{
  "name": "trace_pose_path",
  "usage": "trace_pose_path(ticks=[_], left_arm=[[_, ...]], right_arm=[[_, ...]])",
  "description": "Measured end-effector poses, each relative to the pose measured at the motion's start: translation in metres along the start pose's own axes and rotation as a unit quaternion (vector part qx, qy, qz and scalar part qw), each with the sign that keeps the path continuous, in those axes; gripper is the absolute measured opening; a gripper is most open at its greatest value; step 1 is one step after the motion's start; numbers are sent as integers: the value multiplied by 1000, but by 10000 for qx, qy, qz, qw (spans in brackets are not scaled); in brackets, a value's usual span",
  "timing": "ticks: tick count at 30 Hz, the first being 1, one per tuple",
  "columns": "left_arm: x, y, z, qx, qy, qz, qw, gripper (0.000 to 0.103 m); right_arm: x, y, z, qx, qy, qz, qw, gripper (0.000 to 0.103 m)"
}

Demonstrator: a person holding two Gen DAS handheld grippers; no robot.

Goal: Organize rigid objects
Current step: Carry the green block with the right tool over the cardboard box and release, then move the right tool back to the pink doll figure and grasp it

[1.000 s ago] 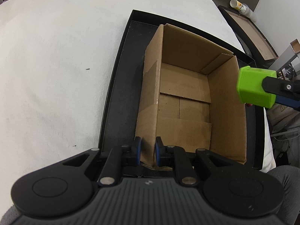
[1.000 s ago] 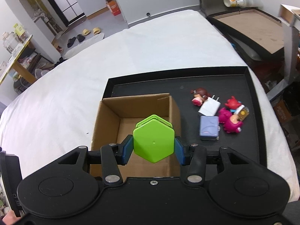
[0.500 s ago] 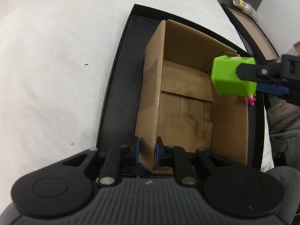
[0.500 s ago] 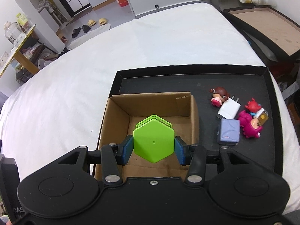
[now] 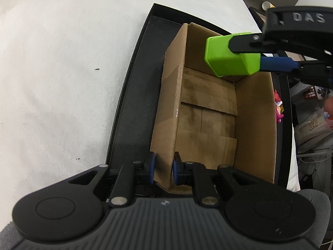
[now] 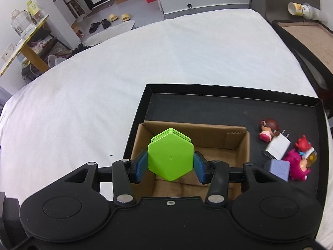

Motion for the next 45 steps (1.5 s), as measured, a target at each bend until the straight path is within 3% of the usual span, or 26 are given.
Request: trace_pose_path(ticks=[13, 22, 26, 40, 45], left_arm=[[-1, 0, 1, 7, -20, -12, 10000, 15], [-1, 1, 0, 51, 6, -1, 10000, 15], [0, 3, -2, 125, 36, 35, 9999, 15], [1, -4, 4, 378, -394, -209, 9983, 13], [2, -6, 5, 459, -537, -305, 9970, 13]], right_arm=[[-6, -3, -11, 356, 343, 224, 9985, 48], [-19, -21, -29, 351, 336, 222, 9986, 49], [-24, -28, -38, 308, 342, 152, 9988, 55], [-43, -39, -89, 325, 853, 149, 9957, 56], [-46, -43, -105, 271, 963, 81, 9950, 69]])
Point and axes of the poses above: each gripper's, at about its wrist camera, not at the fingertips, and y roughly the way its jaws point, z to its left, x to its top, the point moved 3 cm from there along y, roughly the way its jaws point, and after that the axes turned 13 degrees about -x, right-handed, at the moved point
